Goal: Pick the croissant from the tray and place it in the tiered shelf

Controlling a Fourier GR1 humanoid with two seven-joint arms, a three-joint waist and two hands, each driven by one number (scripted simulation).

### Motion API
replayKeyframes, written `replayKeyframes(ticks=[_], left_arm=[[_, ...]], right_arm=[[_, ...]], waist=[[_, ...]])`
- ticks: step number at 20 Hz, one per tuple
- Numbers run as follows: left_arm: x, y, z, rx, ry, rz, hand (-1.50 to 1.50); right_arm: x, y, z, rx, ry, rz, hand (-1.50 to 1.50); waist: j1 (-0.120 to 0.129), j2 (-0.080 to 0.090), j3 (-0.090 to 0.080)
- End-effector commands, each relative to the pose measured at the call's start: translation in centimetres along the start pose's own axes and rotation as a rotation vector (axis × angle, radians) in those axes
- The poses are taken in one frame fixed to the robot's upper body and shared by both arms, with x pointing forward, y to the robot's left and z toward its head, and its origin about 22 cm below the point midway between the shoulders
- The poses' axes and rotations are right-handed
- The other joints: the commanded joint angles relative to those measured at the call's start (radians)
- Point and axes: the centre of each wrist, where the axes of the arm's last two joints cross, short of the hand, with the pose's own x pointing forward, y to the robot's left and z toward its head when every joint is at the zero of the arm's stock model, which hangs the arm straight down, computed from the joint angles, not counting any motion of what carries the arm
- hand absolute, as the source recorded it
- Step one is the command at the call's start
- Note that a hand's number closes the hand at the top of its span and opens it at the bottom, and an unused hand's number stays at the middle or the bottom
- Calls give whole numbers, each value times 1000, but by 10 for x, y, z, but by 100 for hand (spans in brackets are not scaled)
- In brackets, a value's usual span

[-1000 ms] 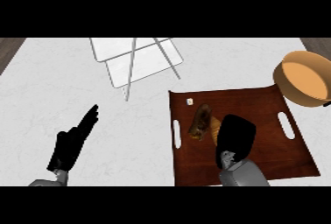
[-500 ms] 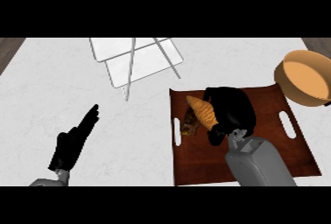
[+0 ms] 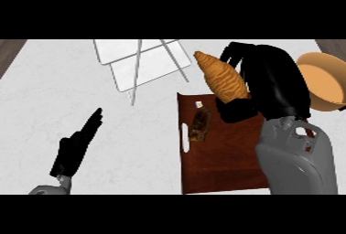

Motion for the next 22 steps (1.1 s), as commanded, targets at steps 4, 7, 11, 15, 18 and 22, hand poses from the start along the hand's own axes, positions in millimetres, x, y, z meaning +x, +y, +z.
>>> replayKeyframes(ticks=[4, 7, 11, 15, 18, 22], left_arm=[[4, -9, -6, -2, 36, 14, 0], [12, -19, -6, -26, 30, 18, 0], [0, -5, -4, -17, 33, 7, 0], [3, 3, 5, -35, 7, -5, 0], [8, 0, -9, -35, 17, 8, 0], [4, -6, -9, -25, 5, 8, 0]], right_arm=[[24, -55, -41, -105, -40, -94, 150], [61, -49, -68, -131, -7, -77, 150], [70, -58, -105, -155, 19, -67, 150], [93, -42, -128, -169, 42, -74, 150], [74, -46, -151, -152, 6, -44, 150], [61, -30, -167, -99, -33, -11, 150]], waist=[[4, 4, -2], [15, 6, -2], [22, 10, -3], [39, 12, -3], [37, 17, -3], [41, 20, -4]])
